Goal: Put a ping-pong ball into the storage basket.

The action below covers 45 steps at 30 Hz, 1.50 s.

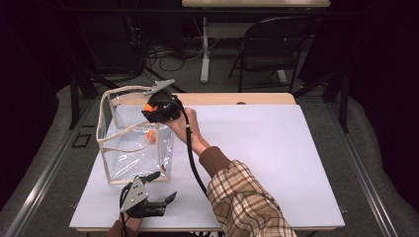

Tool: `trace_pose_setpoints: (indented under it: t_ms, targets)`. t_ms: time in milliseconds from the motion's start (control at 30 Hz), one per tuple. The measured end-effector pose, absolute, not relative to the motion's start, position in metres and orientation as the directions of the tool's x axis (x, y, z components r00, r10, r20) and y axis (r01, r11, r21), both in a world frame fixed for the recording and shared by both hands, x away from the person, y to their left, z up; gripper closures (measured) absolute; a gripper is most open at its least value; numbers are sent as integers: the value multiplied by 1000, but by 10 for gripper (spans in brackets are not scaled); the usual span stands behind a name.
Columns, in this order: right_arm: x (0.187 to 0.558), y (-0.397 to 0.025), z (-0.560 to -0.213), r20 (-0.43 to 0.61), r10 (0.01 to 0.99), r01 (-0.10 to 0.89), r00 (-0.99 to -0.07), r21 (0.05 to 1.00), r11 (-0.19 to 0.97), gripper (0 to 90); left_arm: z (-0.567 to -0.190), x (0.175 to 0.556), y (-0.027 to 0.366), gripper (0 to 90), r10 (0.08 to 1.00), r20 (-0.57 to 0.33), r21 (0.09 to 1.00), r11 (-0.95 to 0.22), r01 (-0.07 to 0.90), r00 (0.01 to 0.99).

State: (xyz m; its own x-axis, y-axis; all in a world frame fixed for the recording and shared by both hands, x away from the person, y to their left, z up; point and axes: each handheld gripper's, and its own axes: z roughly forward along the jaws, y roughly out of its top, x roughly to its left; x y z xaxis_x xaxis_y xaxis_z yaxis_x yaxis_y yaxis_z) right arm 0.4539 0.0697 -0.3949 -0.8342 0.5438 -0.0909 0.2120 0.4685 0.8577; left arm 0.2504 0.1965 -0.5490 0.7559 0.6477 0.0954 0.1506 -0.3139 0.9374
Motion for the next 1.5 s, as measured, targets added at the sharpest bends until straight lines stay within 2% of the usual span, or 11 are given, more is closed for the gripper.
trace_pose_setpoints:
  t_ms: [500, 667, 833, 1133, 1500]
  targets:
    - [457, 79, -399, -83, 536, 224, -840, 847, 482, 500, -549, 250, 197, 161, 649, 94, 939, -310, 150, 755]
    - [458, 76, -397, -68, 560, 248, -825, 848, 468, 358, -548, 250, 198, 160, 648, 95, 939, -310, 148, 756]
    - [456, 64, -391, -48, 564, 254, -824, 859, 445, 271, -549, 250, 198, 160, 649, 92, 939, -309, 150, 755]
    - [447, 35, -386, -33, 545, 240, -838, 874, 423, 161, -549, 251, 197, 160, 649, 93, 938, -313, 153, 755]
    - [438, 12, -388, -27, 530, 235, -848, 876, 421, 121, -549, 250, 197, 160, 650, 95, 938, -313, 152, 754]
